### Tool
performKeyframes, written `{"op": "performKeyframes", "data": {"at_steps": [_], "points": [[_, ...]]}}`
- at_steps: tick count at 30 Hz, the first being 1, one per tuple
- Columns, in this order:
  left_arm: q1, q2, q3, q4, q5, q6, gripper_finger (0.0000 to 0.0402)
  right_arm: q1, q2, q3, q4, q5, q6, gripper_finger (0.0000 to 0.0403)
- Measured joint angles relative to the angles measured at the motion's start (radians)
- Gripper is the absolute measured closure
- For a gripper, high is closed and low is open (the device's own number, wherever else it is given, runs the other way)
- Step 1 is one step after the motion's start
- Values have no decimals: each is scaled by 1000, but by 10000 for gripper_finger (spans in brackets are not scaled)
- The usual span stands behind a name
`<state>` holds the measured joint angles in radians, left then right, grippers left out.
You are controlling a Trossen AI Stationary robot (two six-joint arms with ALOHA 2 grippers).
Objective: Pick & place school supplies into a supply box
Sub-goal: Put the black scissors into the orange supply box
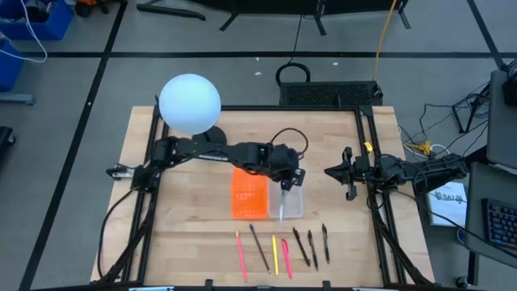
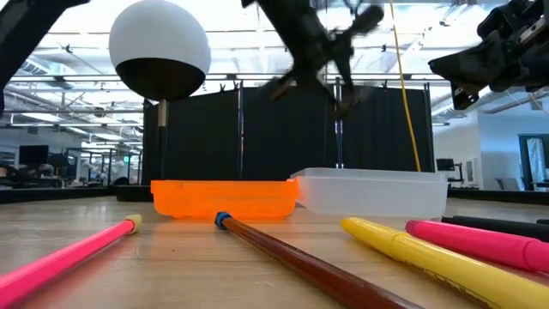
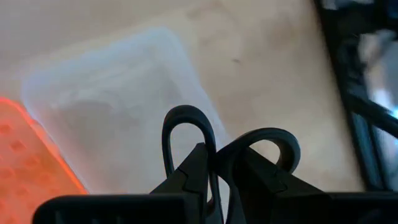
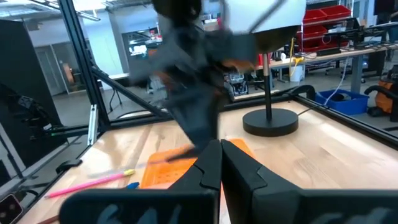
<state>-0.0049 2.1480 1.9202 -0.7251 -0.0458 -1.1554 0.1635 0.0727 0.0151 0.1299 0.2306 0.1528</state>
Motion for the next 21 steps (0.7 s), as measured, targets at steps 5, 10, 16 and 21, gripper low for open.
{"op": "performKeyframes", "data": {"at_steps": [5,10,16,21], "points": [[20,31,0,24,-22,14,340,0,0,0,1,1,-8,403],[25,78,0,24,-51,14,340,0,0,0,0,1,-10,403],[27,93,0,23,-80,21,340,0,0,0,1,2,-8,403],[27,91,0,22,-121,30,340,0,0,0,1,2,-8,403]]}}
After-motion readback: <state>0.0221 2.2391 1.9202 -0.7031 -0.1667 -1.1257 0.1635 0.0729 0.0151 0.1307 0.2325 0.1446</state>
